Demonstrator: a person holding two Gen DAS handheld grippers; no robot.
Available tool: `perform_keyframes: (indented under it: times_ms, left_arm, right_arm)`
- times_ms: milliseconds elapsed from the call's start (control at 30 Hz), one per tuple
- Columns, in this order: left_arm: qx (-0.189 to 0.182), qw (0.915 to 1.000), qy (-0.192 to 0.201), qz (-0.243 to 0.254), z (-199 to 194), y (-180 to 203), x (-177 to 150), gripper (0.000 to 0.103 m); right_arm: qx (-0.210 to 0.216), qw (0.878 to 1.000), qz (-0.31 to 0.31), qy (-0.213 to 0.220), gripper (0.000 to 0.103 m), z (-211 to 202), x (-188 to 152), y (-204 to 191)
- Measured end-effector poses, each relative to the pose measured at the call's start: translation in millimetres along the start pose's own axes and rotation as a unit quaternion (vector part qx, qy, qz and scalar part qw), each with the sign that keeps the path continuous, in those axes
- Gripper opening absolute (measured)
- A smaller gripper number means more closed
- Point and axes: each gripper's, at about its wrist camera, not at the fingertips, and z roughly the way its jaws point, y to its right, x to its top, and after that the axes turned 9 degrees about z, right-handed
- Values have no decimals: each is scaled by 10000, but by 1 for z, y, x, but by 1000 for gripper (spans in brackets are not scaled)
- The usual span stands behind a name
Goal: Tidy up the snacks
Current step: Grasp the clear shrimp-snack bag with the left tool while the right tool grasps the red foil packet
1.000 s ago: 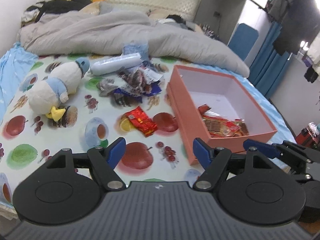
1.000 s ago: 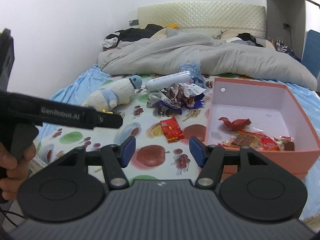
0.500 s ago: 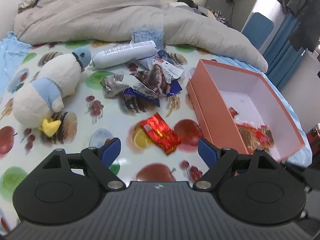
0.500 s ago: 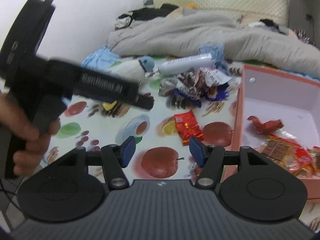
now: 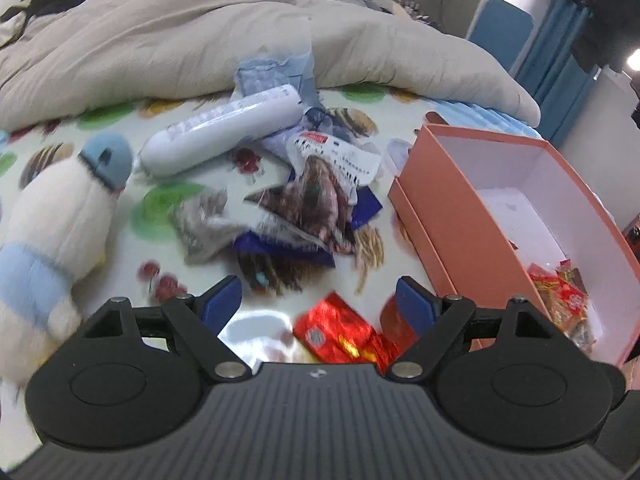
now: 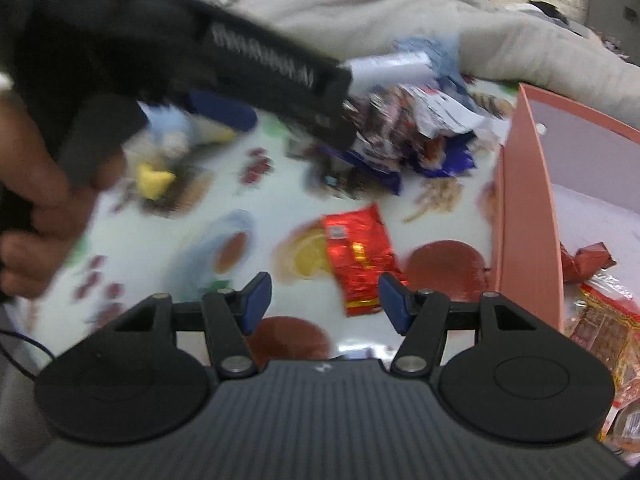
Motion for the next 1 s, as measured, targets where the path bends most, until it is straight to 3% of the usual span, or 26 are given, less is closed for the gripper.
perform_keyframes:
  times_ms: [167, 400, 667, 833, 1000]
  left_arm:
    - [45, 9999, 153, -9, 27, -11, 20, 87]
    - [-64, 9994, 332, 44, 55, -9, 44, 87]
    - [309, 9958, 407, 756, 82, 14, 65, 87]
    - [590, 9895, 134, 1312, 104, 28, 72, 87]
    - [641, 9884, -242, 1357, 125, 24, 70, 87]
  right_arm:
    - [-280, 9995, 16, -108, 61, 29, 0, 6]
    - [-362, 9990, 148, -235, 62, 53, -3, 20]
    - [-401, 9991, 5, -141, 62, 60, -3, 20]
    - [-382, 9992, -38, -100, 61, 61, -3, 20]
    - [-325, 9995, -53, 32, 60, 65, -4, 21]
